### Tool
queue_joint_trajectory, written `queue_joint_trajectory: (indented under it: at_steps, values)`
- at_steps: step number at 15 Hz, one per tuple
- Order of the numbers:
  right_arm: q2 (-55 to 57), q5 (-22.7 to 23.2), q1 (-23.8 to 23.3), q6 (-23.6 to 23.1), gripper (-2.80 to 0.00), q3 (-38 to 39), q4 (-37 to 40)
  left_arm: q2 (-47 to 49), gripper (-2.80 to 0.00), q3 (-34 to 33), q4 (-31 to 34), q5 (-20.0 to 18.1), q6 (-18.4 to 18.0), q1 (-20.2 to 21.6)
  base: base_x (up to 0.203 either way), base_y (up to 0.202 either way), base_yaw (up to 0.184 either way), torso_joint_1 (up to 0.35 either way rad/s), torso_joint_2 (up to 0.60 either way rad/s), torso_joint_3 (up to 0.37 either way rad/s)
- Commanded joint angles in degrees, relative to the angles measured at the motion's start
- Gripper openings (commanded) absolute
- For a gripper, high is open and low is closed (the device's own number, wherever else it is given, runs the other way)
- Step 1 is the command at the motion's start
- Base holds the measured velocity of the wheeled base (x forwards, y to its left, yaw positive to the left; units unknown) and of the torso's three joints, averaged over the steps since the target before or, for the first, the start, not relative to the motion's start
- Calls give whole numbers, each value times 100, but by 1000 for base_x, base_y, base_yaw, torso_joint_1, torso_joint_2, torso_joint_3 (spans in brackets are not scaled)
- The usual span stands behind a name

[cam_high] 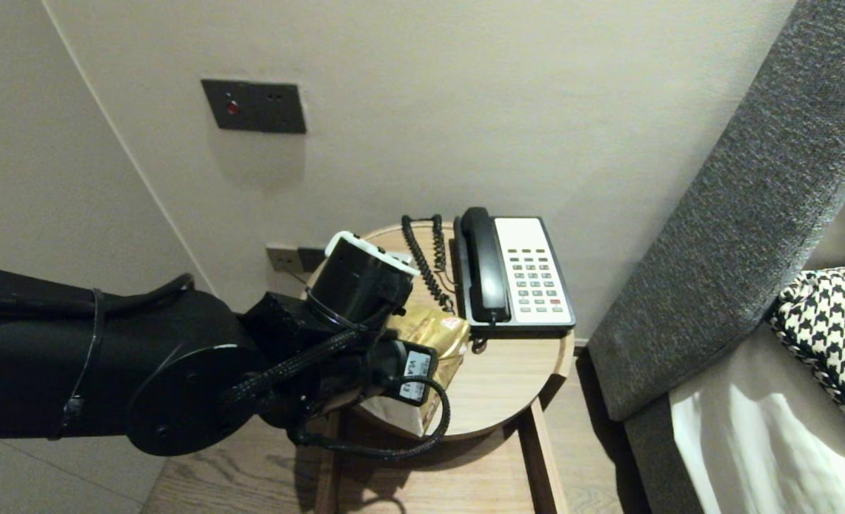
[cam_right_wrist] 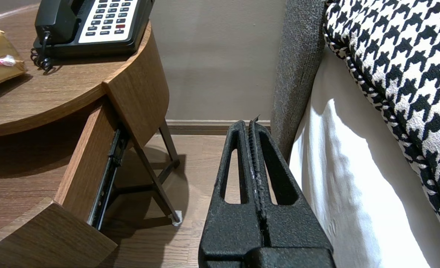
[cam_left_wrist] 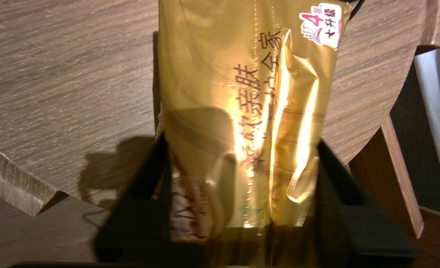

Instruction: Take the tissue out of the drawer one by one and place them on the table, then close the nightstand drawer

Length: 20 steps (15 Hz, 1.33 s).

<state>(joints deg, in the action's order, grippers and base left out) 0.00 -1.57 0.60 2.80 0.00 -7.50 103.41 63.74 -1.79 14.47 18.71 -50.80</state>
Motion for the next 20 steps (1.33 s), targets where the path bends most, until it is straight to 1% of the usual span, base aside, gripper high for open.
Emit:
queue_joint_trajectory:
  at_steps: [1,2,6,8,10,11,13,14,17,18,20]
  values:
    - [6,-2,2,4,-280,229,-6,-80,0,31,11,9,-7,0,0,0,0,0,0,0]
    - [0,-2,2,1,-280,229,-6,-164,0,59,15,10,-37,0,0,0,0,0,0,0]
    - [6,-2,2,7,-280,229,-6,-578,0,157,66,17,-359,0,0,0,0,0,0,0]
    - [5,-2,2,5,-280,229,-6,-733,0,225,134,23,-394,0,0,0,0,0,0,0]
    - [0,-2,2,1,-280,229,-6,-900,0,453,292,17,-395,15,0,0,0,0,0,0]
    - [9,-2,2,1,-280,229,-6,-1057,0,587,524,3,-395,45,0,0,0,0,0,0]
    - [0,-2,2,1,-280,229,-6,-1402,0,901,1277,-30,-382,59,0,0,0,0,0,0]
    - [9,-2,2,10,-280,229,-6,-1530,-280,1035,1604,-38,-372,61,0,0,0,0,0,0]
    - [0,-2,2,1,-280,229,-6,-2009,-280,1138,2656,-105,-339,52,0,0,0,0,0,0]
    - [0,-2,2,8,-280,229,-6,-2236,-280,1069,2963,-300,-330,50,0,0,0,0,0,0]
    - [4,-2,2,1,-280,229,-6,-2571,-280,927,3892,-721,-318,48,0,0,0,0,0,0]
